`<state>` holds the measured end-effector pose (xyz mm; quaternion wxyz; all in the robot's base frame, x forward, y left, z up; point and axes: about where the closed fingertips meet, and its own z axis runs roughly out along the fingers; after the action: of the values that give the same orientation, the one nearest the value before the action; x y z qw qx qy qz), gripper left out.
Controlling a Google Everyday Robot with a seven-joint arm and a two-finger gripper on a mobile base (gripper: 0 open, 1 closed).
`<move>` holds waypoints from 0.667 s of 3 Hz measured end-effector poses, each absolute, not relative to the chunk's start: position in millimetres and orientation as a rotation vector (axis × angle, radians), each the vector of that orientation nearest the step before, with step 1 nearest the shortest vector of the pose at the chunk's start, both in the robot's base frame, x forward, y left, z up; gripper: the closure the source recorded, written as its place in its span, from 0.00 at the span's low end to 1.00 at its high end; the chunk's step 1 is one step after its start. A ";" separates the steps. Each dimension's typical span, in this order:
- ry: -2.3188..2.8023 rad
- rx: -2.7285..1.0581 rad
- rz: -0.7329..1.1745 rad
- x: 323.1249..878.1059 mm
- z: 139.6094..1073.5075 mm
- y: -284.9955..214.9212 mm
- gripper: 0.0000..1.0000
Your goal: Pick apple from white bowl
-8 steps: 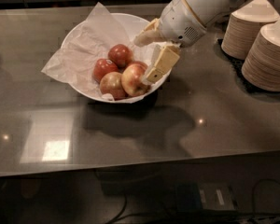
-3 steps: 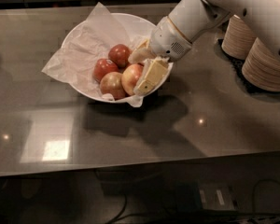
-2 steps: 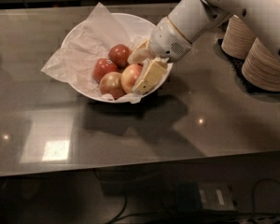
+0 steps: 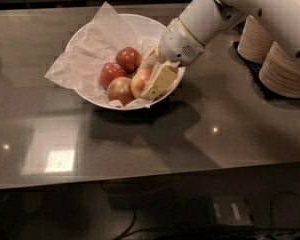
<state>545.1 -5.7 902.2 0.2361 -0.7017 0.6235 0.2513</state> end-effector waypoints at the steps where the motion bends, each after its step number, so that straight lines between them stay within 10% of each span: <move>1: 1.709 -1.924 0.689 545.1 902.4 -5.7 1.00; 2: 1.701 -1.922 0.687 545.5 905.5 -5.6 1.00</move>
Offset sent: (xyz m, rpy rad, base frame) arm 0.0011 -0.0038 0.0138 0.0210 -0.0223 0.0027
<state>545.5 -5.6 905.5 0.2398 -0.7023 0.6215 0.2512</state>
